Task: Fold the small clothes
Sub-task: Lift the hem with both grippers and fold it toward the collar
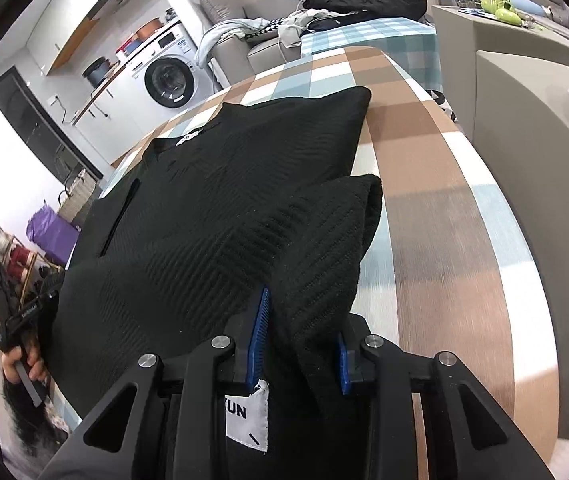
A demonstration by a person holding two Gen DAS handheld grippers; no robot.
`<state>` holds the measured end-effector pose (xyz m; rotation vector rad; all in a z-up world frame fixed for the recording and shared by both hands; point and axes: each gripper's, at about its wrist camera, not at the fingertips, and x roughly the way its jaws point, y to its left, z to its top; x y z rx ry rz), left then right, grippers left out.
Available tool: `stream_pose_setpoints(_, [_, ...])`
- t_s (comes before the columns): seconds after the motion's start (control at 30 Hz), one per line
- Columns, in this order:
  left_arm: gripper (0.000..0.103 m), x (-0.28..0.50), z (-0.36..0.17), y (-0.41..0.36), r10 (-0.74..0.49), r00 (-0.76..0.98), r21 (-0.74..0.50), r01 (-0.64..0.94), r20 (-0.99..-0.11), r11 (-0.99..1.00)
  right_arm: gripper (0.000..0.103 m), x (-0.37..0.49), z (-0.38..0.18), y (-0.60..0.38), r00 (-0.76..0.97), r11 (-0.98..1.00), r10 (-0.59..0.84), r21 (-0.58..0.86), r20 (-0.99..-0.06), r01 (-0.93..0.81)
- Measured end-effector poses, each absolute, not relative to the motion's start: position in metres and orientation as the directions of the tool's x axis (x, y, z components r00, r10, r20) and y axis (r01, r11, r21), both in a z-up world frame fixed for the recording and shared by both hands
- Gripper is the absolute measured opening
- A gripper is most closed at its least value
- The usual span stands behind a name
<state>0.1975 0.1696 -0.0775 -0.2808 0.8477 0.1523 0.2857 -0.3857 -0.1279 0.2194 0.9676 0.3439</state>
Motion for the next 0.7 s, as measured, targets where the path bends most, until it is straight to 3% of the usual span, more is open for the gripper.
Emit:
stream_pose_setpoints(0.03, [0.050, 0.194, -0.077, 0.171, 0.036, 0.649, -0.177, -0.260, -0.760, 0.949, 0.043, 0.285, -0.128, -0.386, 0.519, 0.925, 0.379, 0.331, -0.766, -0.187])
stream_pose_setpoints(0.07, [0.056, 0.190, -0.077, 0.173, 0.044, 0.643, -0.177, -0.275, -0.765, 0.945, 0.047, 0.285, -0.127, -0.387, 0.514, 0.927, 0.375, 0.329, -0.771, -0.182])
stream_pose_setpoints(0.17, [0.056, 0.173, -0.076, 0.179, 0.032, 0.638, -0.202, -0.291, -0.769, 0.935, 0.049, 0.282, -0.122, -0.394, 0.521, 0.928, 0.371, 0.326, -0.769, -0.179])
stream_pose_setpoints(0.23, [0.056, 0.159, -0.076, 0.181, 0.030, 0.637, -0.209, -0.297, -0.771, 0.932, 0.056, 0.276, -0.118, -0.401, 0.526, 0.926, 0.377, 0.330, -0.762, -0.184])
stream_pose_setpoints(0.7, [0.051, 0.109, -0.076, 0.175, 0.034, 0.648, -0.224, -0.311, -0.761, 0.924, 0.056, 0.233, -0.122, -0.414, 0.545, 0.928, 0.373, 0.314, -0.751, -0.202])
